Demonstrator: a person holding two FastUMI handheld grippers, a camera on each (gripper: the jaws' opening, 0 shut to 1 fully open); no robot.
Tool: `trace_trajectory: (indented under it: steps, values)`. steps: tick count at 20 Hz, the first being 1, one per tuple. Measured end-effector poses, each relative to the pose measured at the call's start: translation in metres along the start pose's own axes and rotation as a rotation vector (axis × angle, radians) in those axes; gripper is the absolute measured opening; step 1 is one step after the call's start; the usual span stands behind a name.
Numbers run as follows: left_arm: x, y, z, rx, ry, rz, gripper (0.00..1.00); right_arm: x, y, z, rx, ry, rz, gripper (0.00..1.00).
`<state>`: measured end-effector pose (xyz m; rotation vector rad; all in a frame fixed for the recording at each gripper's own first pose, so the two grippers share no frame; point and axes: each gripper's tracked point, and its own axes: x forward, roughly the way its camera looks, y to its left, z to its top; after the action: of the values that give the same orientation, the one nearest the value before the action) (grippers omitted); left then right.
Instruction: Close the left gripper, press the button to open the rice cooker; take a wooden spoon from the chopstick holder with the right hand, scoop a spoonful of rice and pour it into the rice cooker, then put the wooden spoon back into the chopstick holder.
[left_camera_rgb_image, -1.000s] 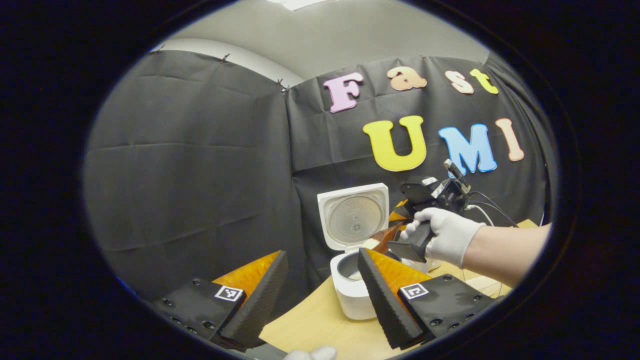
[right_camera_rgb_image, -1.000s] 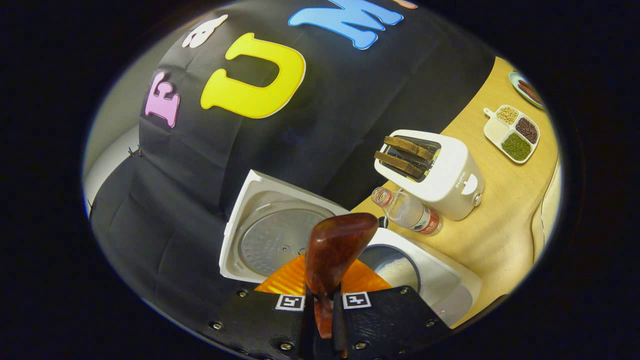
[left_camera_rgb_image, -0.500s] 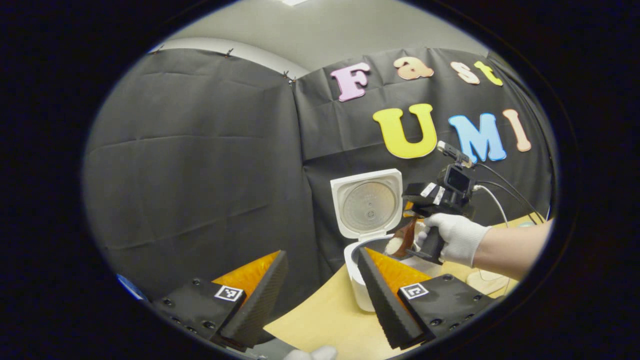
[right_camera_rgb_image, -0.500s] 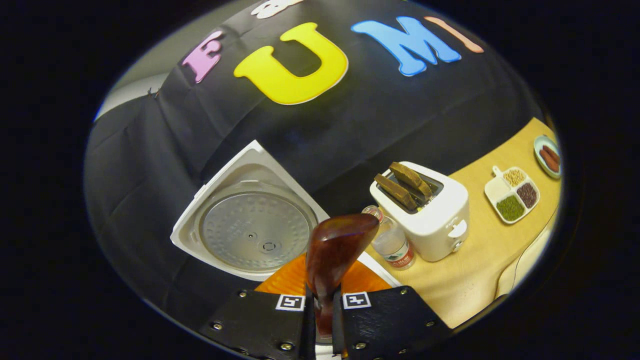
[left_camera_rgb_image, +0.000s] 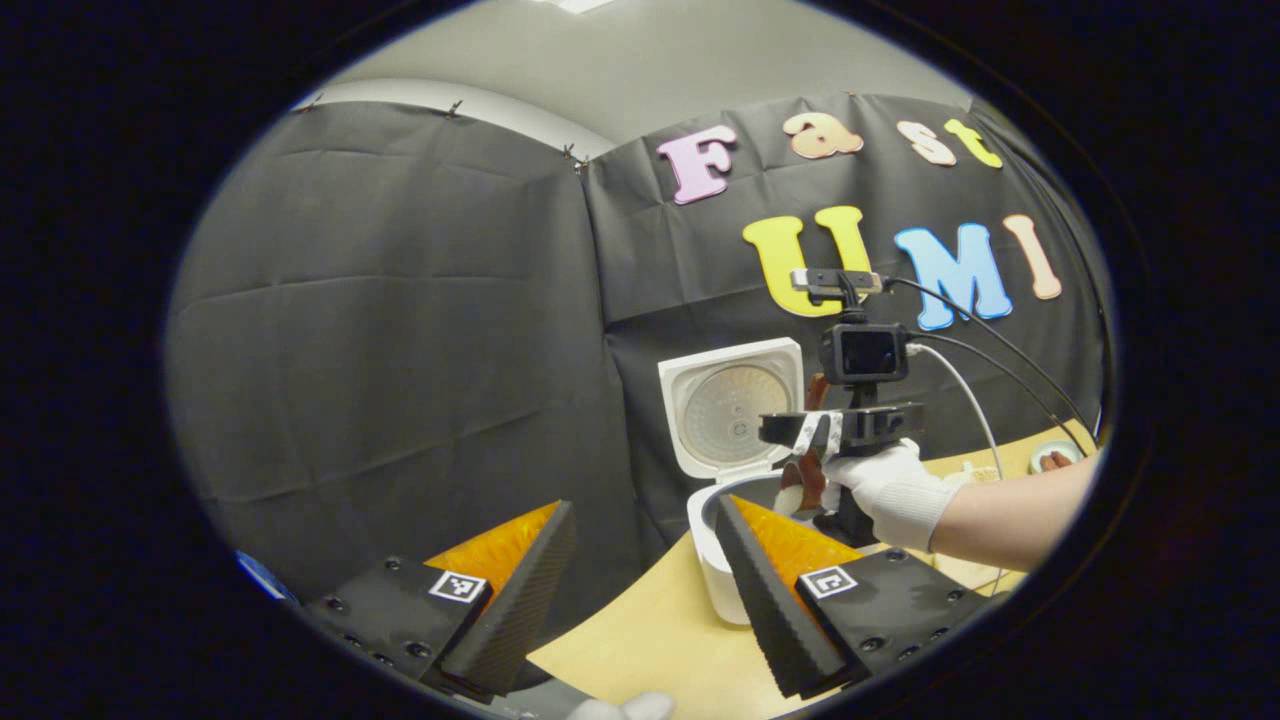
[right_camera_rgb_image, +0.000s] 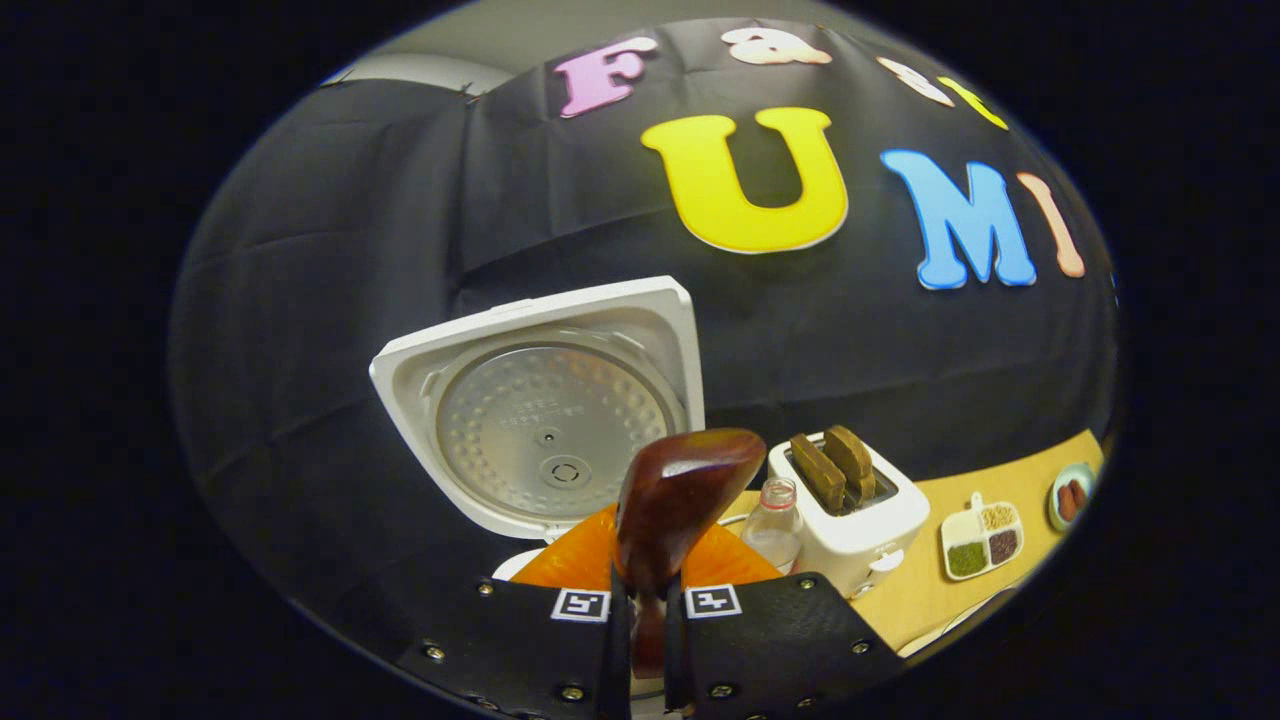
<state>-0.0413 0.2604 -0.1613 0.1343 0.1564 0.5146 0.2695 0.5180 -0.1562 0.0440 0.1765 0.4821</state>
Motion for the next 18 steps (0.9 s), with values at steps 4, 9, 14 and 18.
trace_trajectory:
  steps: [4,9,14,18]
  values:
    - [0.000,0.001,-0.005,-0.013,0.013,0.000,1.00,-0.009,0.024,0.011,-0.253,-0.094,0.065,0.13]
    - [-0.002,0.000,-0.004,-0.016,0.014,-0.001,0.96,-0.016,0.048,0.007,-0.520,-0.150,0.127,0.13]
    - [-0.005,0.000,-0.003,-0.014,0.011,-0.007,0.96,-0.025,0.061,-0.002,-0.693,-0.190,0.177,0.13]
    - [-0.006,0.001,0.001,-0.011,0.007,-0.008,0.96,-0.021,0.052,-0.002,-0.627,-0.155,0.181,0.13]
